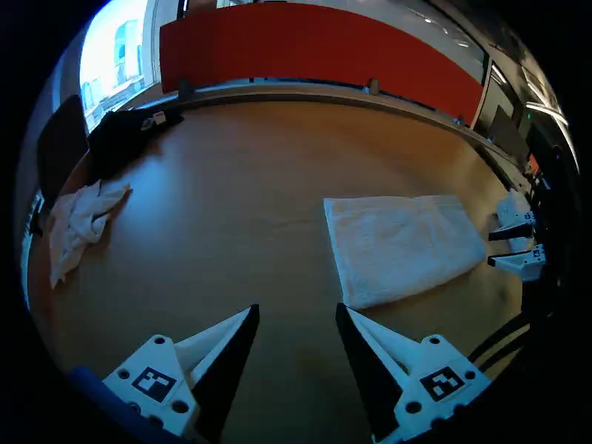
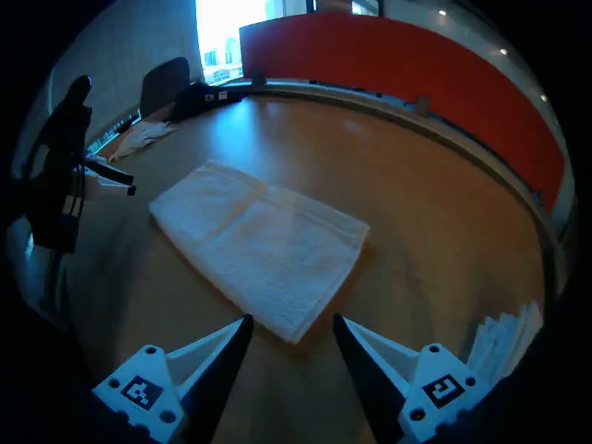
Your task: Fold towel
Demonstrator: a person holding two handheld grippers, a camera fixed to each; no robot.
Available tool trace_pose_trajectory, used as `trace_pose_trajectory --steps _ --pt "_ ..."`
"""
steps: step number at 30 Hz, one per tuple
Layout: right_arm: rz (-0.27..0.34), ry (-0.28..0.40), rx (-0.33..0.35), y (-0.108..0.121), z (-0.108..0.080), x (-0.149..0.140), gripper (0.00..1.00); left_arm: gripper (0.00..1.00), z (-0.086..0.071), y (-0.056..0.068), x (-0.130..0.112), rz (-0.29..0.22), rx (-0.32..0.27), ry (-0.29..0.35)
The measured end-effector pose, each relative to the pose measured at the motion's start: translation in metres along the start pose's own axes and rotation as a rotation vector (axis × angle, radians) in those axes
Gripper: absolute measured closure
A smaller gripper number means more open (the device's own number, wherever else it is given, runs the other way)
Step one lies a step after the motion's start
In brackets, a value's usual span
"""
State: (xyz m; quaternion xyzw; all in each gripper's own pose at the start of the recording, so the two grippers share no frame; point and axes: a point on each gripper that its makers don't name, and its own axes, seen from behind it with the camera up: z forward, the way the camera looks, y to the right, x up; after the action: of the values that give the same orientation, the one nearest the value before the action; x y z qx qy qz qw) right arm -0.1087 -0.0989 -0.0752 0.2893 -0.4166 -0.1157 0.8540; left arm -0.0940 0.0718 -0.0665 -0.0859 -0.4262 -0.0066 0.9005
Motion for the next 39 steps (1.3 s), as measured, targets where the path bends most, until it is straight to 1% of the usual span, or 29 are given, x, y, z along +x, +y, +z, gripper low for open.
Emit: trace_pose_trajectory --steps 5,10,11,15,21,25,27,35,39 --pt "-0.021 -0.023 0.004 0.000 0.001 -0.008 0.18 0.24 -0.005 -0.005 -0.007 -0.003 0.013 -0.004" --pt "-0.028 -0.041 0.013 0.000 0.004 -0.014 0.27 0.24 -0.010 -0.009 -0.013 -0.010 0.021 -0.009" --pt "-0.031 -0.043 0.015 0.000 0.004 -0.015 0.30 0.24 -0.011 -0.010 -0.014 -0.012 0.023 -0.010" --pt "-0.043 -0.054 0.011 0.003 0.006 -0.019 0.49 0.24 -0.015 -0.013 -0.017 -0.026 0.028 -0.014" --pt "-0.047 -0.062 0.009 0.007 0.008 -0.022 0.70 0.24 -0.020 -0.019 -0.021 -0.035 0.037 -0.014" --pt "-0.055 -0.065 0.009 0.008 0.009 -0.022 0.80 0.24 -0.023 -0.022 -0.023 -0.039 0.043 -0.016" --pt "-0.057 -0.065 0.011 0.009 0.010 -0.022 0.87 0.24 -0.023 -0.023 -0.023 -0.042 0.045 -0.017" --pt "-0.065 -0.066 0.025 0.003 0.008 -0.021 0.89 0.24 -0.028 -0.024 -0.025 -0.040 0.044 -0.016" --pt "-0.069 -0.067 0.020 0.002 0.005 -0.017 0.89 0.24 -0.031 -0.026 -0.025 -0.039 0.046 -0.016"
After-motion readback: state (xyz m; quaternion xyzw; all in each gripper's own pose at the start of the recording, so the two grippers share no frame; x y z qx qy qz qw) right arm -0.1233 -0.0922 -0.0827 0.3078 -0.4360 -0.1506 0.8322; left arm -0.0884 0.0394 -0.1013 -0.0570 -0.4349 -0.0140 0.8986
